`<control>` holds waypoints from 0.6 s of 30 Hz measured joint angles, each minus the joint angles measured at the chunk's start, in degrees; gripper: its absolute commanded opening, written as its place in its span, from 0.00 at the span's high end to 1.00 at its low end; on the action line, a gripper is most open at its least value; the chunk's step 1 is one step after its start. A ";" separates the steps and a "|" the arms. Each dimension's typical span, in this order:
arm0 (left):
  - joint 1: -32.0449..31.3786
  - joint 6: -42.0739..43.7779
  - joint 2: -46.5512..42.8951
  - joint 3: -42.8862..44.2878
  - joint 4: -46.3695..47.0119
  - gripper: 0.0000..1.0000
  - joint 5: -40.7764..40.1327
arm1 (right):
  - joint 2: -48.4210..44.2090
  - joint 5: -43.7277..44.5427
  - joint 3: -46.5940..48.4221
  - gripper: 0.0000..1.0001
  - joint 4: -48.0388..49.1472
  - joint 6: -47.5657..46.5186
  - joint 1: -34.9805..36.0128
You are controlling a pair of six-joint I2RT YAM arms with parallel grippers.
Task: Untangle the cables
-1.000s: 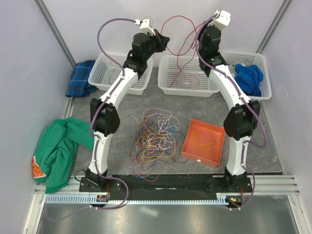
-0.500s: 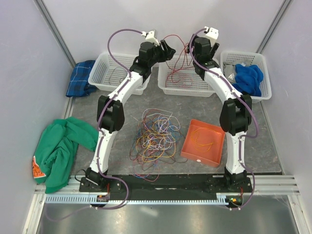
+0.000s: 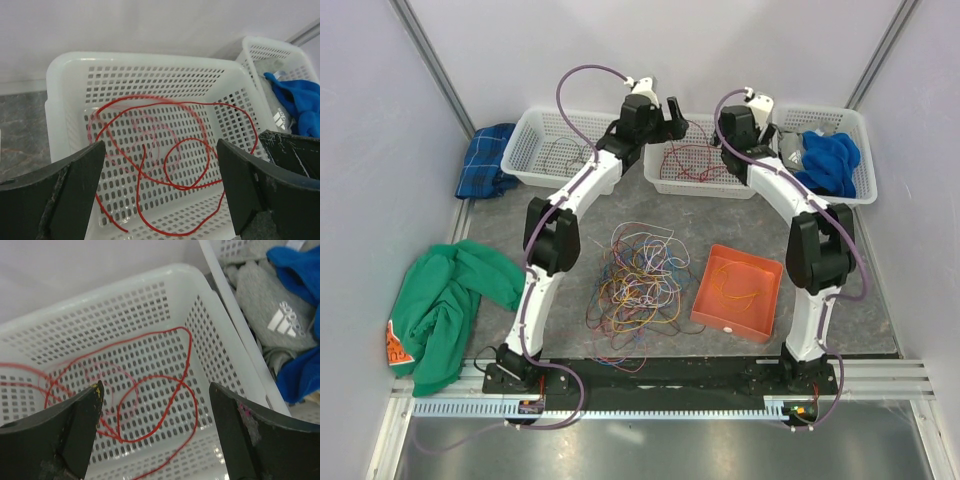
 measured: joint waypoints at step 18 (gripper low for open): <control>-7.61 -0.35 -40.57 -34.75 4.52 0.00 -14.75 | -32.57 -11.65 -34.01 0.10 14.05 3.43 18.27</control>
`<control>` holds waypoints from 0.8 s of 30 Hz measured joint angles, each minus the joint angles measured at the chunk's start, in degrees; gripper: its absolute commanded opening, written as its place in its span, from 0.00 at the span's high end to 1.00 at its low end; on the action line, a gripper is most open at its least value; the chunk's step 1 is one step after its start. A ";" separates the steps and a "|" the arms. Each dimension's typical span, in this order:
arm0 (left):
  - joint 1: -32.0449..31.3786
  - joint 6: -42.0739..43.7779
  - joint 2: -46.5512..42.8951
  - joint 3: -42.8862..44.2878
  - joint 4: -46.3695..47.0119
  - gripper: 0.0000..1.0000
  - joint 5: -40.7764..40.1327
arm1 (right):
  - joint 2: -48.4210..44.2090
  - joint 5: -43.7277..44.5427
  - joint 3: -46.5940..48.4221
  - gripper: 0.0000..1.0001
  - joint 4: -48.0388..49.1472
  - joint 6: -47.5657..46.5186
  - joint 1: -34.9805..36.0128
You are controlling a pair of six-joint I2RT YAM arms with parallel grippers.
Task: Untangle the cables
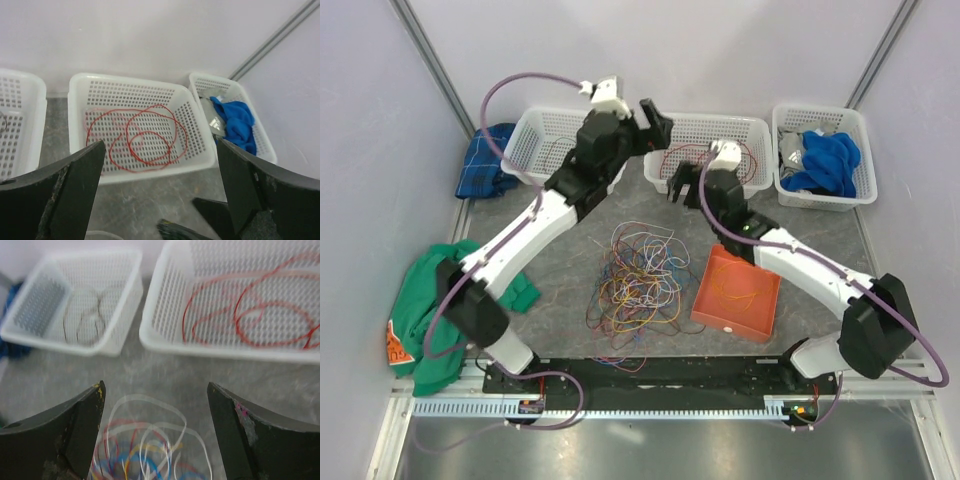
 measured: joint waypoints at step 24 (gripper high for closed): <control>-6.34 -9.49 -42.80 -41.68 -13.99 0.00 -8.22 | 7.89 -6.84 -21.03 0.38 2.60 3.65 19.17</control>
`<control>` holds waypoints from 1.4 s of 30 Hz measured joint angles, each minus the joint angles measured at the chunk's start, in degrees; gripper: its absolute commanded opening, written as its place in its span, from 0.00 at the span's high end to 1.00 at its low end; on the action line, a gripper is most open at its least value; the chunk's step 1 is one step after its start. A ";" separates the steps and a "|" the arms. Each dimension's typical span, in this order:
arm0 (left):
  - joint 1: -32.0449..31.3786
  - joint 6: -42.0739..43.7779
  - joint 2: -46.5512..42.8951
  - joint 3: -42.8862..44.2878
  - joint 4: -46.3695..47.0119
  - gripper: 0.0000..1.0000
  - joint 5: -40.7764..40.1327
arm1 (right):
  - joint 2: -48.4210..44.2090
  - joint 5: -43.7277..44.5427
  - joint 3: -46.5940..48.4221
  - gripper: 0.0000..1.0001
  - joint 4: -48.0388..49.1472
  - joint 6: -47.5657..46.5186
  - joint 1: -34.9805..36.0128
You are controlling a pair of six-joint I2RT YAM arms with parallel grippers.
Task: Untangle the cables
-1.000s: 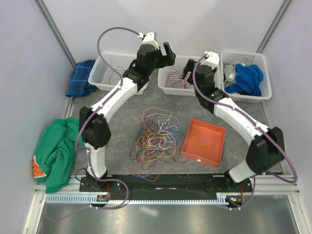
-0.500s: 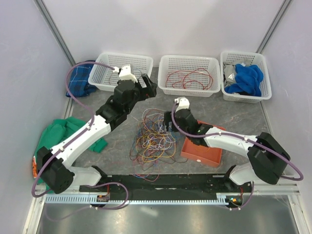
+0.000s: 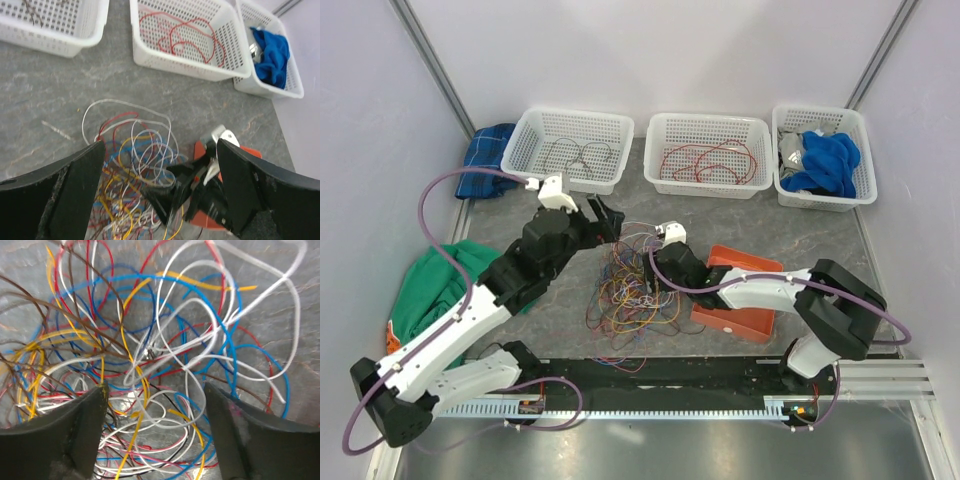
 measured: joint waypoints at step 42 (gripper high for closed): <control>-0.44 -2.71 -14.86 -16.15 5.92 0.02 6.21 | -24.24 8.55 20.90 1.00 -20.24 -11.80 6.32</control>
